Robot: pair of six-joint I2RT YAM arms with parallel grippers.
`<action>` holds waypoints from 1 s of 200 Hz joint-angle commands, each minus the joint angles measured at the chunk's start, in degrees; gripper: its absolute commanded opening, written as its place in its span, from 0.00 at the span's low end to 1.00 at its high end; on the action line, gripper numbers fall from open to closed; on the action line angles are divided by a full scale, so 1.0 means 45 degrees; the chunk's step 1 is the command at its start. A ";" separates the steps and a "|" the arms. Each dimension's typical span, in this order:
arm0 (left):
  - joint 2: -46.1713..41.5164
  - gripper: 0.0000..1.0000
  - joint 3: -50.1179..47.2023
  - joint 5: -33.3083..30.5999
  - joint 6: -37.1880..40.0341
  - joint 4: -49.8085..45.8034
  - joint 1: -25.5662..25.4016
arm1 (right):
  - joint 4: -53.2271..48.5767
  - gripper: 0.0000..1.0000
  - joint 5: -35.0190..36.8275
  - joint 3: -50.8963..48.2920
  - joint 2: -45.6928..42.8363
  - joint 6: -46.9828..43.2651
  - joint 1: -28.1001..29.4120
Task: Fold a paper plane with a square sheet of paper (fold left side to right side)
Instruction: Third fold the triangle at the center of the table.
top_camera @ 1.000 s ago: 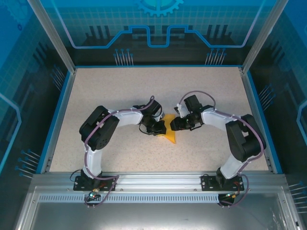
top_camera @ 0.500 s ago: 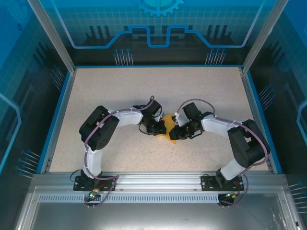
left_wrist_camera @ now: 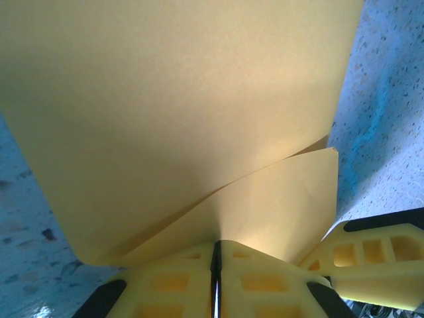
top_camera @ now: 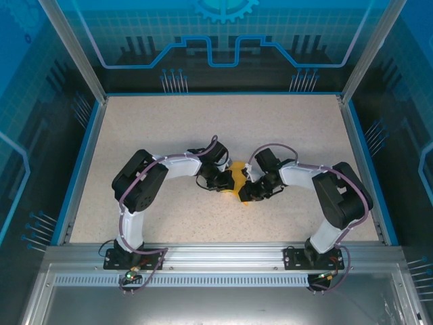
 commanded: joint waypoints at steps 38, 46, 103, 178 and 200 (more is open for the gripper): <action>0.0557 0.11 -0.0372 -0.1198 0.0012 -0.0802 -0.0042 | -0.0538 0.22 0.0322 -0.0115 0.0199 0.0095 0.0281; 0.0574 0.11 -0.0381 -0.1198 0.0012 -0.0807 -0.0056 | -0.0531 0.22 0.0274 -0.0151 0.0208 0.0093 0.0342; 0.0581 0.11 -0.0352 -0.1218 0.0026 -0.0819 -0.0045 | -0.0475 0.22 0.0315 -0.0385 0.0266 0.0227 0.0415; 0.0638 0.10 -0.0332 -0.1354 0.0069 -0.0894 -0.0016 | -0.1170 0.19 0.0854 -0.0790 0.0275 0.0452 0.0403; 0.0693 0.10 -0.0314 -0.1374 0.0070 -0.0941 0.0012 | -0.1178 0.17 0.0855 -0.1259 0.0025 0.0641 0.0363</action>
